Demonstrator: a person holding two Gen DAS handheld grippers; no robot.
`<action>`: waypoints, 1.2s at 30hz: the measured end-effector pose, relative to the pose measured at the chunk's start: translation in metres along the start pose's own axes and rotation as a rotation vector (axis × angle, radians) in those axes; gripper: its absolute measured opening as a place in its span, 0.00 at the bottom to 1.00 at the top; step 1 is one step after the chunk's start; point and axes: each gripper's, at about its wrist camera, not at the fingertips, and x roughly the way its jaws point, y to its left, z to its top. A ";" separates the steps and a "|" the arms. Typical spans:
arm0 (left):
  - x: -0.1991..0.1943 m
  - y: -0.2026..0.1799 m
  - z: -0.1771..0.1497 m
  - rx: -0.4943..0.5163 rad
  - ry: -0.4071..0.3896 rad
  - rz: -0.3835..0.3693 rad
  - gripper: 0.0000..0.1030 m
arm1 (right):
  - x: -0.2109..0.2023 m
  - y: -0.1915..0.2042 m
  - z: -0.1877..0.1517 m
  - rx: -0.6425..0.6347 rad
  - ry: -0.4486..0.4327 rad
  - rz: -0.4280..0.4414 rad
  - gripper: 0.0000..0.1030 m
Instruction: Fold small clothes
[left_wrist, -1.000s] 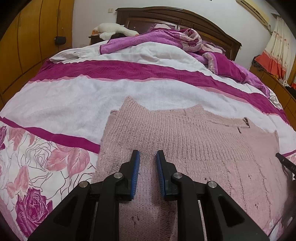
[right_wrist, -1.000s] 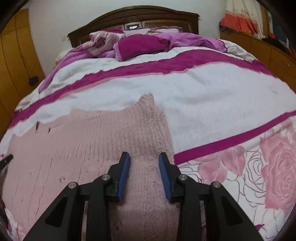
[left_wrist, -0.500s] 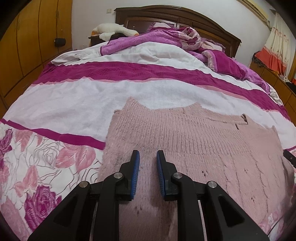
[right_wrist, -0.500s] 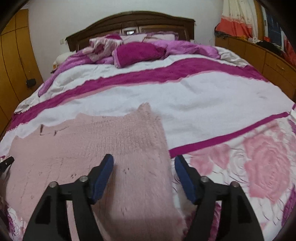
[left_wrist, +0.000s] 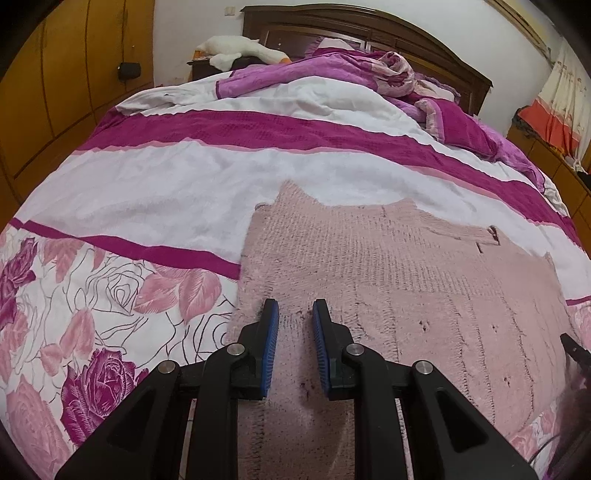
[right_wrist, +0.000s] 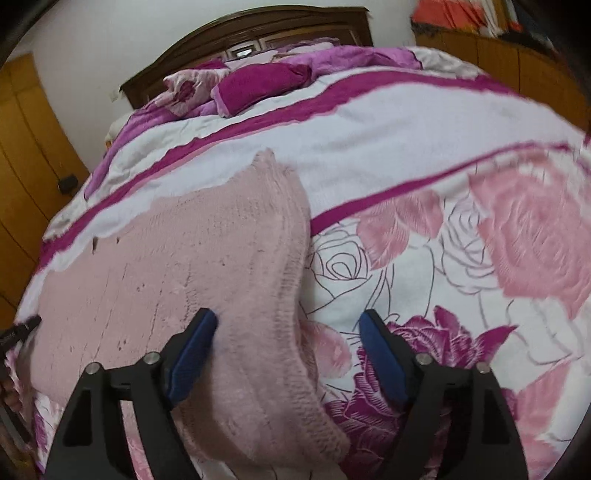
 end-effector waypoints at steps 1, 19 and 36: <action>0.000 0.000 0.000 0.000 0.000 -0.001 0.00 | 0.001 -0.002 0.000 0.012 -0.003 0.008 0.83; 0.001 0.000 -0.002 0.006 -0.005 0.000 0.00 | 0.001 0.000 -0.003 0.037 0.023 0.005 0.86; 0.003 -0.001 -0.003 0.002 -0.007 0.000 0.00 | -0.006 0.011 -0.010 0.057 0.051 0.173 0.71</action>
